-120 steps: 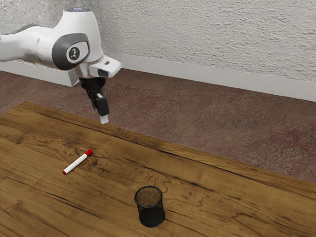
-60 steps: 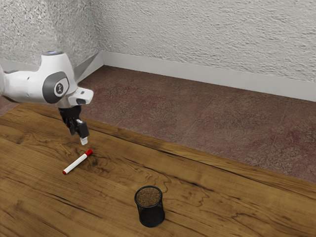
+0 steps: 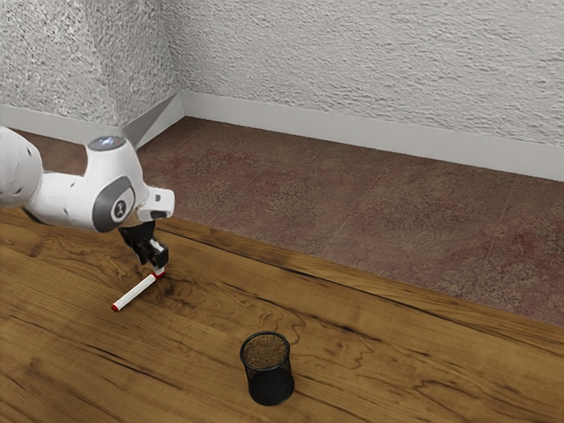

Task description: Put the marker into the pen holder.

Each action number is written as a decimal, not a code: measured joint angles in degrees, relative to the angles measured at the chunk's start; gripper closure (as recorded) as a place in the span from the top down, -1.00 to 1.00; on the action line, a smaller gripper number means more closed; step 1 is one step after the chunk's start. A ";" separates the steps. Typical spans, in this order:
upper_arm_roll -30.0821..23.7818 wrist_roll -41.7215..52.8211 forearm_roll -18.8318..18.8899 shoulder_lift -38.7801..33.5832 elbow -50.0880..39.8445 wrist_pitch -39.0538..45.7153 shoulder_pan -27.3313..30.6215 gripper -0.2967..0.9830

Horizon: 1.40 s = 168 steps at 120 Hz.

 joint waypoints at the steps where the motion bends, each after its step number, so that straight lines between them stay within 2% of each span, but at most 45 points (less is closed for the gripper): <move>1: -0.01 -0.14 0.01 0.19 0.06 0.15 0.05 -0.06; 30: 0.01 -3.53 0.07 3.54 1.20 2.61 0.42 -0.10; 96: -0.01 -7.64 0.08 3.66 -0.72 3.57 1.25 -0.24; 130: -0.03 -8.96 0.27 3.46 -0.78 3.63 1.36 -0.59; 148: -0.03 -10.15 0.68 -0.09 -0.92 3.02 0.28 -0.67; 168: -0.52 -11.94 0.95 -5.23 -0.96 1.10 -4.61 -0.69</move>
